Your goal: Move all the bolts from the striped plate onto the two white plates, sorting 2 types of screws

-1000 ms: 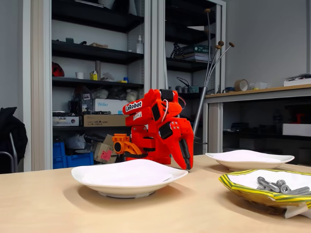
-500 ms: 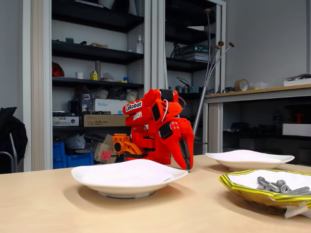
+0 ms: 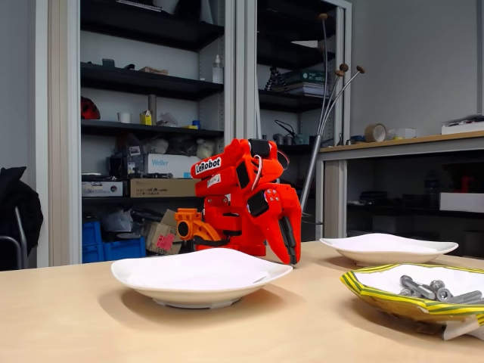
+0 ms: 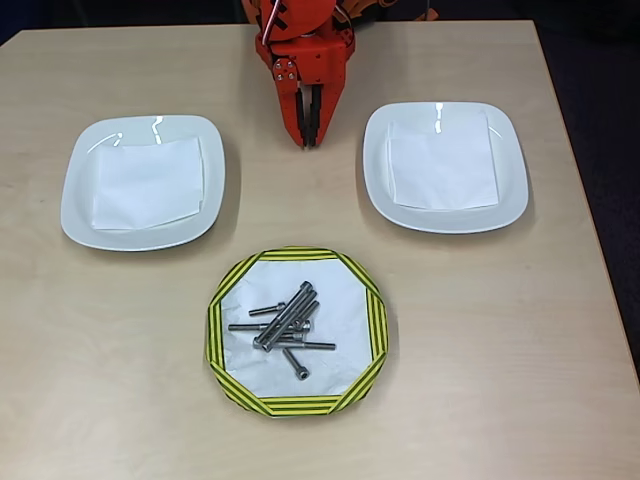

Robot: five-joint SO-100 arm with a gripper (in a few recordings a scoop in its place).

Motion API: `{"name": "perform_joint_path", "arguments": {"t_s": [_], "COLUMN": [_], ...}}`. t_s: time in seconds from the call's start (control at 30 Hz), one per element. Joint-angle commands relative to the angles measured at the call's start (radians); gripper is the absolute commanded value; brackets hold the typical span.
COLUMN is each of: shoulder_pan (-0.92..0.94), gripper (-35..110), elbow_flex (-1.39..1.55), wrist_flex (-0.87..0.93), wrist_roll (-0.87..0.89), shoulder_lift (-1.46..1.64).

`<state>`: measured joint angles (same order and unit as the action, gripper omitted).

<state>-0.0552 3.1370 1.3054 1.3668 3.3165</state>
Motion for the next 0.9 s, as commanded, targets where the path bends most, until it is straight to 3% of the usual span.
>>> {"name": "perform_joint_path", "arguments": {"t_s": [0.0, 0.27, 0.37, 0.47, 0.53, 0.87], "shoulder_pan": [0.002, 0.014, -0.023, -0.029, -0.061, -0.002], "gripper": [0, 0, 26, 31, 31, 31], "elbow_flex": [0.005, 0.005, 0.005, 0.002, -0.028, -0.267], "wrist_flex": [0.012, 0.012, 0.011, -0.077, -0.161, -0.181], "wrist_roll": [-0.002, -0.005, 0.008, -0.072, -0.216, -0.175], "shoulder_lift": [0.006, 0.006, 0.009, 0.011, 0.011, -0.083]}}
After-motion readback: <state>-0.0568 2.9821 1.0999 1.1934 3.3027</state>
